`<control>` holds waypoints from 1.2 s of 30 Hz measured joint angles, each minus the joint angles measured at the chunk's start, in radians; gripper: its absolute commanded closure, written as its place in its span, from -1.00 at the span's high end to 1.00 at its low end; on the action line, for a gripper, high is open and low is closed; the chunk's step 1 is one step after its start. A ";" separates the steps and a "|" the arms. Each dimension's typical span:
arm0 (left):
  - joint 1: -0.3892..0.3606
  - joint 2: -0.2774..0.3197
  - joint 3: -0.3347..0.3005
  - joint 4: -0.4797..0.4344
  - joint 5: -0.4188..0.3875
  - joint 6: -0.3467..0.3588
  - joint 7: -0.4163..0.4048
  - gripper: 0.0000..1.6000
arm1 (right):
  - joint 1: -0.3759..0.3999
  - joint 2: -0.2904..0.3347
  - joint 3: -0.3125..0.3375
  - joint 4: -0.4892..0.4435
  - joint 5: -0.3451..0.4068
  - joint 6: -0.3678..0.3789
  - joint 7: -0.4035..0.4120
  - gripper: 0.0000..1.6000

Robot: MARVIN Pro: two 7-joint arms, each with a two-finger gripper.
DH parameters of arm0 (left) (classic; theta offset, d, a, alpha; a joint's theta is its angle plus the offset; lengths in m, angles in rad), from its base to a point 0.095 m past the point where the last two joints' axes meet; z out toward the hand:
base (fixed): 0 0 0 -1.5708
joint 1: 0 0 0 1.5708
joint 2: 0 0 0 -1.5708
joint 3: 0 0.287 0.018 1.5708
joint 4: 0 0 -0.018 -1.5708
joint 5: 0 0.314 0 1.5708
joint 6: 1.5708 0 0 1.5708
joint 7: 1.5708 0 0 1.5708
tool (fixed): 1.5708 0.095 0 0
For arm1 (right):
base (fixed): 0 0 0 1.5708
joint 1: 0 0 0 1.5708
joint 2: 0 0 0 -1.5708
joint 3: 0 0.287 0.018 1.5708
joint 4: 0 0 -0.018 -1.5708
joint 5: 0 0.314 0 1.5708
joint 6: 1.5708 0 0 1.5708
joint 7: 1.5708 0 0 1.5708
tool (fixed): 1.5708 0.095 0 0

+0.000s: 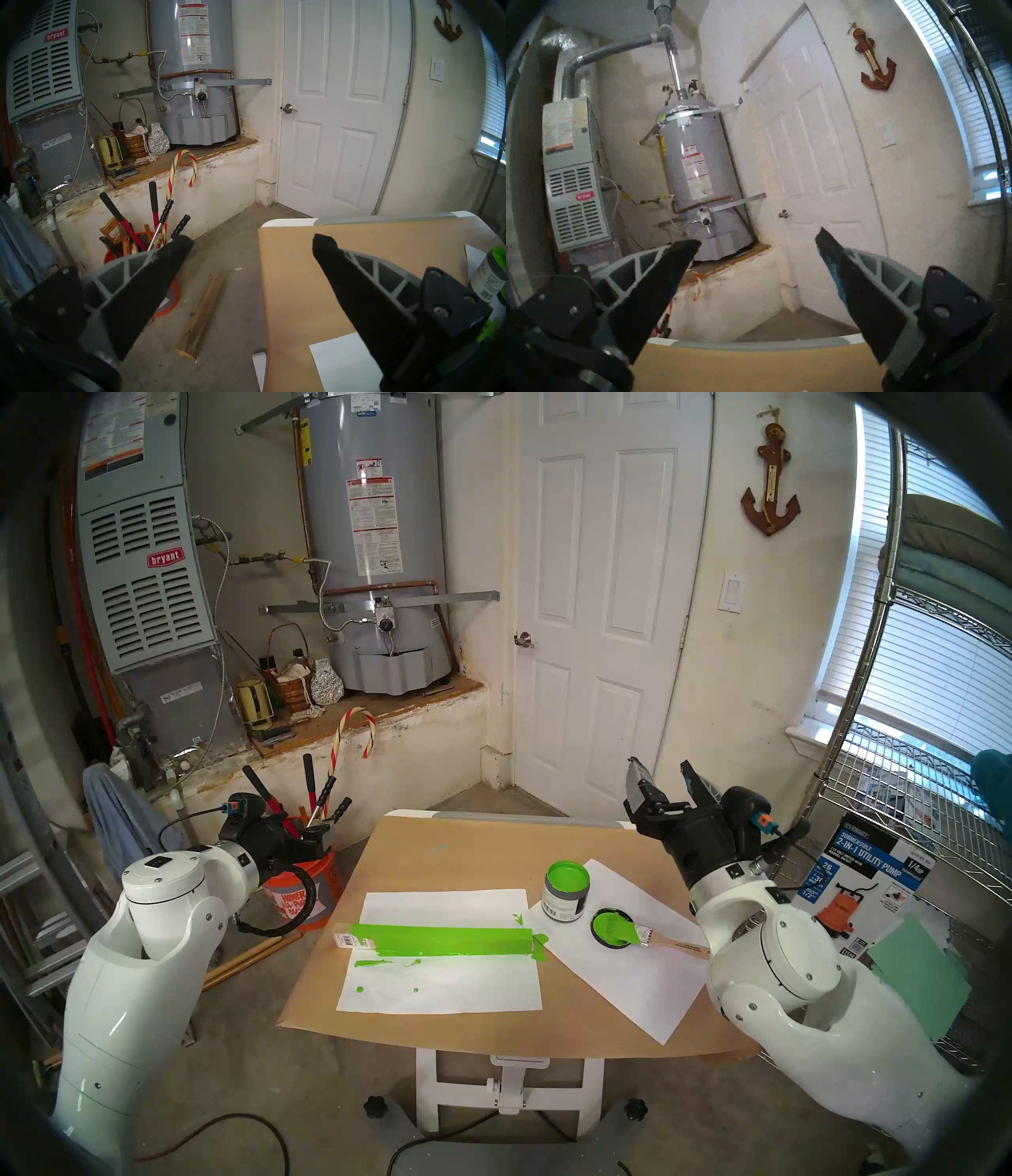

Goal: Pick up brush, dip the brush into paint, and paint the wood

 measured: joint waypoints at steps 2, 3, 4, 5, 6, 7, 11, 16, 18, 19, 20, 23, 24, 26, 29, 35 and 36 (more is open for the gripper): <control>0.000 0.000 0.000 0.000 0.000 0.000 0.000 1.00 | 0.020 -0.021 0.011 0.021 -0.013 0.027 -0.019 1.00; 0.000 0.000 0.000 0.000 0.000 0.000 0.000 1.00 | 0.027 -0.028 0.014 0.028 -0.017 0.035 -0.028 1.00; 0.000 0.000 -0.001 -0.001 0.000 0.000 0.000 1.00 | 0.036 -0.037 0.019 0.038 -0.022 0.046 -0.039 1.00; 0.000 0.000 -0.001 -0.001 0.000 0.000 0.000 1.00 | 0.047 -0.047 0.023 0.049 -0.028 0.057 -0.054 1.00; 0.000 0.000 -0.001 -0.001 0.000 0.000 0.000 1.00 | 0.058 -0.055 0.025 0.059 -0.034 0.067 -0.070 1.00; 0.000 0.000 -0.001 -0.001 0.000 0.000 0.000 1.00 | 0.069 -0.062 0.026 0.068 -0.041 0.077 -0.087 1.00; 0.000 0.000 -0.001 -0.001 0.000 0.000 0.000 1.00 | 0.089 -0.081 0.030 0.083 -0.057 0.095 -0.142 1.00; 0.000 0.000 -0.001 -0.002 0.000 0.000 0.001 1.00 | 0.082 -0.089 0.041 0.072 -0.065 0.086 -0.172 1.00; 0.000 0.000 -0.001 -0.002 0.000 0.000 0.001 1.00 | 0.072 -0.089 0.045 0.065 -0.064 0.077 -0.171 1.00; 0.000 0.000 -0.001 -0.002 0.000 0.000 0.001 1.00 | 0.066 -0.087 0.047 0.061 -0.063 0.074 -0.169 1.00; 0.000 0.000 -0.001 -0.002 0.000 0.000 0.001 1.00 | 0.060 -0.085 0.048 0.057 -0.060 0.070 -0.165 1.00; 0.001 0.000 -0.001 -0.002 0.000 0.000 0.001 1.00 | 0.045 -0.080 0.052 0.050 -0.049 0.061 -0.153 1.00; 0.001 0.000 -0.001 -0.002 0.000 0.000 0.001 1.00 | 0.041 -0.078 0.053 0.049 -0.045 0.059 -0.150 1.00; 0.001 0.000 -0.001 -0.002 0.000 0.000 0.001 1.00 | 0.034 -0.075 0.055 0.046 -0.039 0.055 -0.143 1.00; 0.001 0.000 -0.001 -0.002 0.000 0.000 0.001 1.00 | 0.026 -0.071 0.057 0.043 -0.032 0.051 -0.137 1.00; 0.001 0.000 -0.001 -0.002 0.000 0.000 0.001 1.00 | 0.020 -0.067 0.060 0.042 -0.027 0.047 -0.130 1.00; 0.001 0.000 -0.001 -0.002 0.000 0.000 0.001 1.00 | 0.020 -0.066 0.060 0.041 -0.027 0.047 -0.129 1.00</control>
